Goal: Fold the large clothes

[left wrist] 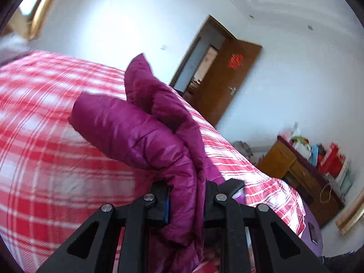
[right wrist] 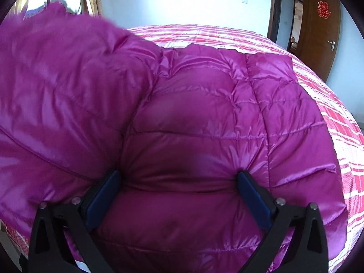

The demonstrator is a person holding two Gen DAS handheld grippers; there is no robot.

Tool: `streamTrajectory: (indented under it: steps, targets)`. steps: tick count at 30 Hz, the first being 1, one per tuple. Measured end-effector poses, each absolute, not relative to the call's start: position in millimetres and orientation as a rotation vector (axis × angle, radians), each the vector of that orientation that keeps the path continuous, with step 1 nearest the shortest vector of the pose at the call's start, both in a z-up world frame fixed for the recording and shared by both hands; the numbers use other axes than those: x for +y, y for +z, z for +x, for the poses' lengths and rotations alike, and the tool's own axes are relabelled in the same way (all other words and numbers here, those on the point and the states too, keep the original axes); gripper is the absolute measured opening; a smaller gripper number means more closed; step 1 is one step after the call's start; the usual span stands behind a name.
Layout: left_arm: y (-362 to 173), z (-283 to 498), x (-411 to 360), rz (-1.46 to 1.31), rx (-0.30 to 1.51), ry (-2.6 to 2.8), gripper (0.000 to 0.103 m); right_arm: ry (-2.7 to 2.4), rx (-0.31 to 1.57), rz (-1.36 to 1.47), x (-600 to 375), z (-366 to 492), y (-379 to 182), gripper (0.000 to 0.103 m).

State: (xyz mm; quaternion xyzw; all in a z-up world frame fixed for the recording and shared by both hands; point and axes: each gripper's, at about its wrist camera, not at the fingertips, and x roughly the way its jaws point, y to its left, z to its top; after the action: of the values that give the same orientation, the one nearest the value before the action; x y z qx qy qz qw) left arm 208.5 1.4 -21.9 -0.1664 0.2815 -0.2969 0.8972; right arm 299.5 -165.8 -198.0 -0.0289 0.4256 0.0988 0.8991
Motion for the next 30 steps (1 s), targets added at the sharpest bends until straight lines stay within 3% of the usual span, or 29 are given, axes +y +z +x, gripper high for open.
streamTrajectory:
  steps: [8,16,22,24,26,28,29,30]
  targets:
    - [-16.6,232.1,-97.0,-0.198,0.565,-0.699,0.019,0.321,0.802,0.115,-236.8,274.7,-175.5,0.1]
    - [-72.7,236.8,-196.3,0.063,0.567,-0.679,0.02,0.171,0.601,0.512,-398.7,256.3,-120.7,0.1]
    - [-106.3,230.3,-229.2,0.228,0.54,-0.657,0.023,0.383,0.653,0.523,-403.4,298.6,-99.6,0.096]
    - [-103.4,225.9,-227.7,0.239,0.527,-0.654,0.027,0.428,0.708,0.464,-384.2,313.8,-99.8,0.09]
    - [-98.5,221.3,-224.0,0.255,0.527,-0.65,0.035,0.448,0.77,0.422,-368.6,327.3,-106.7,0.062]
    - [-89.9,211.2,-216.6,0.274,0.51,-0.635,0.04,0.442,0.832,0.393,-355.1,342.2,-116.3,0.047]
    - [-86.0,204.5,-210.3,0.28,0.489,-0.638,0.048,0.415,0.832,0.374,-353.4,344.2,-117.9,0.036]
    - [-81.4,198.9,-203.4,0.283,0.473,-0.634,0.056,0.388,0.834,0.368,-354.4,344.0,-118.0,0.031]
